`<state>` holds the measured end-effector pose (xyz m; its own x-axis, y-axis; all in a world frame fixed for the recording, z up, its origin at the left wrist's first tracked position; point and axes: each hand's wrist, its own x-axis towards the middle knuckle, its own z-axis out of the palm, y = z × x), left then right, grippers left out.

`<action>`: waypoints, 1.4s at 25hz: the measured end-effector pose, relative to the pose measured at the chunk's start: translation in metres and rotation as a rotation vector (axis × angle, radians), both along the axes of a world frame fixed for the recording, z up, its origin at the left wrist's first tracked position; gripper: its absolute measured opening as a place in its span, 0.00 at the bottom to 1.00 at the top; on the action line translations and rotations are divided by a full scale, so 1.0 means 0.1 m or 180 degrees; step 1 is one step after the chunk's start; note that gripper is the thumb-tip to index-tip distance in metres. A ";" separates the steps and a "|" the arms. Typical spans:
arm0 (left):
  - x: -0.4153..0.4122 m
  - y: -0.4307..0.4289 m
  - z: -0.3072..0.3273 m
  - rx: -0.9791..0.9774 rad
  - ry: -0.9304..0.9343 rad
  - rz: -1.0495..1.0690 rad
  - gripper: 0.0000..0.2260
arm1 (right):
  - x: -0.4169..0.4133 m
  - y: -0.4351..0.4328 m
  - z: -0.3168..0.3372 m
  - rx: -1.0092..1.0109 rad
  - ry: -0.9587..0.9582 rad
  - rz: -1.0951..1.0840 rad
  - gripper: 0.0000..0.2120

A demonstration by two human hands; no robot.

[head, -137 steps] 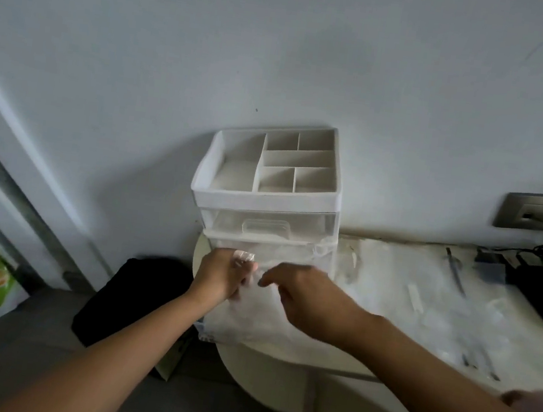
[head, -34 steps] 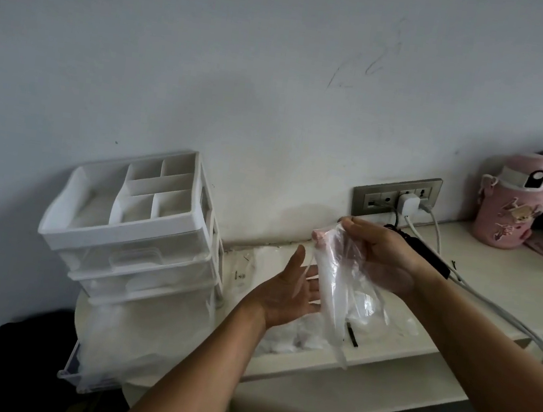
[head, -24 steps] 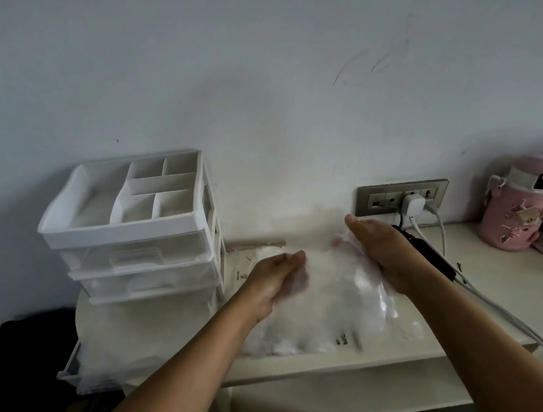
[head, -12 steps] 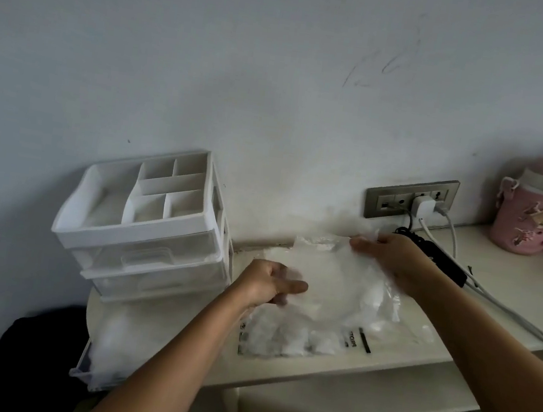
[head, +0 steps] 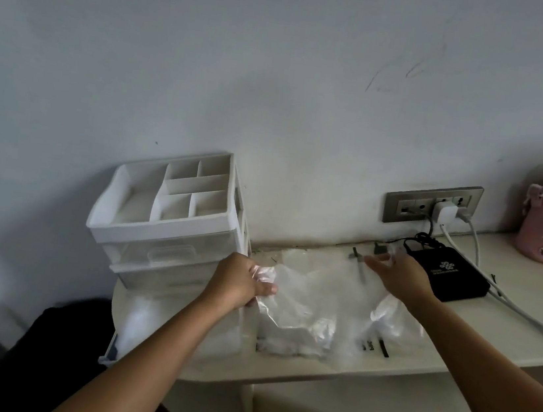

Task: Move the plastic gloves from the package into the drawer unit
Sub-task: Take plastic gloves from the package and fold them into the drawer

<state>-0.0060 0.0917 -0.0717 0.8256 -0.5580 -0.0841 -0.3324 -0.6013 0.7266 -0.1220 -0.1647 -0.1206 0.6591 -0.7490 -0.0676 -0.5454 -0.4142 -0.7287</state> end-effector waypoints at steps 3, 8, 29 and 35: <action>-0.01 0.15 0.15 0.0032 -0.0482 -0.0291 0.09 | 0.05 0.14 0.07 -0.0979 0.1139 0.0264 0.31; -0.08 0.32 0.48 0.0140 -0.0572 -0.0630 0.06 | 0.06 0.76 0.79 -0.1835 0.0181 0.0657 0.36; 0.72 1.62 -0.09 0.0549 -0.0228 0.0526 0.15 | 0.68 2.25 0.67 -0.2363 -0.0353 0.1485 0.07; 0.73 1.63 -0.21 0.0767 -0.0204 0.0519 0.16 | 0.88 2.66 0.27 -0.0932 0.0082 0.3600 0.20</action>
<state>0.0669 0.2542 -0.0924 0.9106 -0.3878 -0.1429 -0.2577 -0.8032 0.5371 -0.0336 0.1010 -0.0933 0.9614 0.2749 -0.0127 0.2287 -0.8237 -0.5189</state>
